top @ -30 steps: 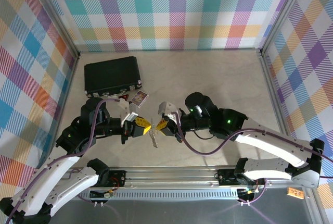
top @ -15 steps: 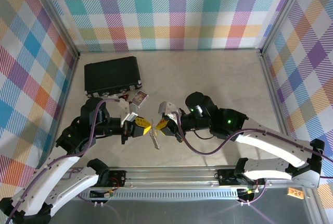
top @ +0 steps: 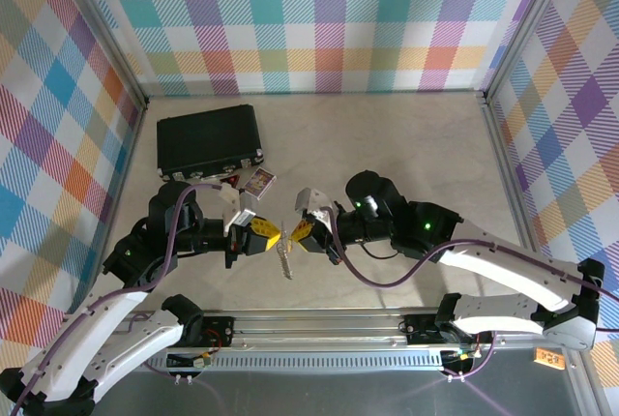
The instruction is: Put the keys on the keyring
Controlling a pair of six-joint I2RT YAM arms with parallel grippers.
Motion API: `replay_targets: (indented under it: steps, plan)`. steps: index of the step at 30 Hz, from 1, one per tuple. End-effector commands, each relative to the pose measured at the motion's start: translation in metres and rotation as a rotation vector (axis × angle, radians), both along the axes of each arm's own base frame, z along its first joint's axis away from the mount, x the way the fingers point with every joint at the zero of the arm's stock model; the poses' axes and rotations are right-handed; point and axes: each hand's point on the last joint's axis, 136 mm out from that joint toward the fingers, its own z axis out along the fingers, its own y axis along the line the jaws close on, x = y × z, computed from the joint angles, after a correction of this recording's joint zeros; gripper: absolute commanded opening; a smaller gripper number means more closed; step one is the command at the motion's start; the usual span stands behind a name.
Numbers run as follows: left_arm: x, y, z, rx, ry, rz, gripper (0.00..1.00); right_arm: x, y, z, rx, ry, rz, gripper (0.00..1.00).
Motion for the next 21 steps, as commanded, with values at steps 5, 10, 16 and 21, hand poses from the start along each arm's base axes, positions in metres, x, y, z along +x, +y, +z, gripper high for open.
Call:
replay_targets:
  steps: [5,10,16,21]
  plan:
    - [-0.005,-0.0023,0.0088,-0.036,-0.028,-0.028,0.0,-0.0077,-0.0001,0.0148,0.061,0.009,0.018,0.0]
    - [-0.0059,-0.0021,0.0104,-0.044,-0.032,-0.029,0.0,-0.0064,0.0017,0.0156,0.061,0.009,0.016,0.0]
    - [-0.0058,-0.0022,0.0105,-0.046,-0.03,-0.028,0.0,-0.0038,0.0016,0.0117,0.04,0.01,0.004,0.0]
    - [-0.0061,-0.0023,0.0099,-0.046,-0.029,-0.03,0.0,-0.0026,0.0019,0.0118,0.038,0.003,-0.001,0.0]
